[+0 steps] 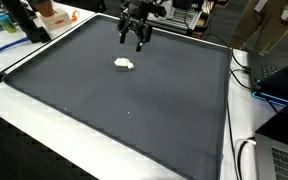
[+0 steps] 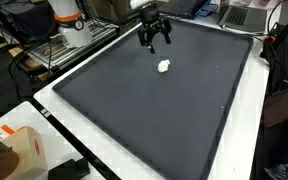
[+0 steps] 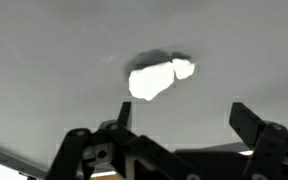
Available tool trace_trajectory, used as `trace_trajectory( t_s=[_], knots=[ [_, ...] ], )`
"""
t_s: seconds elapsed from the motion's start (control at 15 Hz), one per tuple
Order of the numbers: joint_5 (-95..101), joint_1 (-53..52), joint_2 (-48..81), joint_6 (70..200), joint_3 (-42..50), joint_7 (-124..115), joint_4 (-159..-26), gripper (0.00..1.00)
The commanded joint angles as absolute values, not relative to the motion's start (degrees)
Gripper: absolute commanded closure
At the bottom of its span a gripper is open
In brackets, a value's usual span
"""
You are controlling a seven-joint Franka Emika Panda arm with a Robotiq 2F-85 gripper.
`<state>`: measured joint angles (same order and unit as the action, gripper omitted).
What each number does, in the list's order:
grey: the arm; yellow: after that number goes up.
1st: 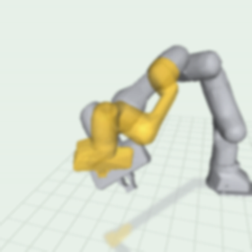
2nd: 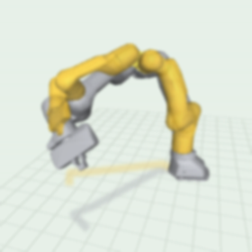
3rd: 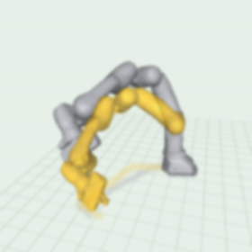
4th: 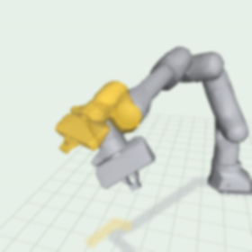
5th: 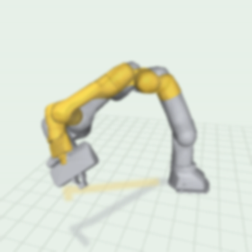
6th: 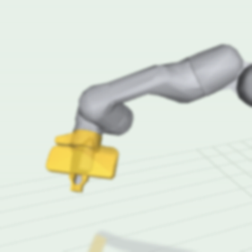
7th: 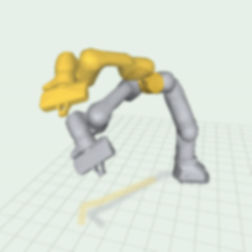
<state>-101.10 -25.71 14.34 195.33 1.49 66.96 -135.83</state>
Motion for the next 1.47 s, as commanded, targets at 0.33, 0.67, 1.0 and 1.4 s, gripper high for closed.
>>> trace_trajectory(
  t_s=[0.33,0.67,1.0,1.4],
  knots=[
    [-101.1,-25.6,14.2,195.3,1.4,67.1,-135.7,0.00],
    [-102.3,-25.4,14.8,195.5,0.9,66.6,-135.0,0.00],
    [-111.8,-20.2,16.1,195.2,-4.6,69.3,-134.7,0.00],
    [-123.0,-9.9,13.7,201.9,-18.2,79.5,-131.3,0.00]
  ],
)
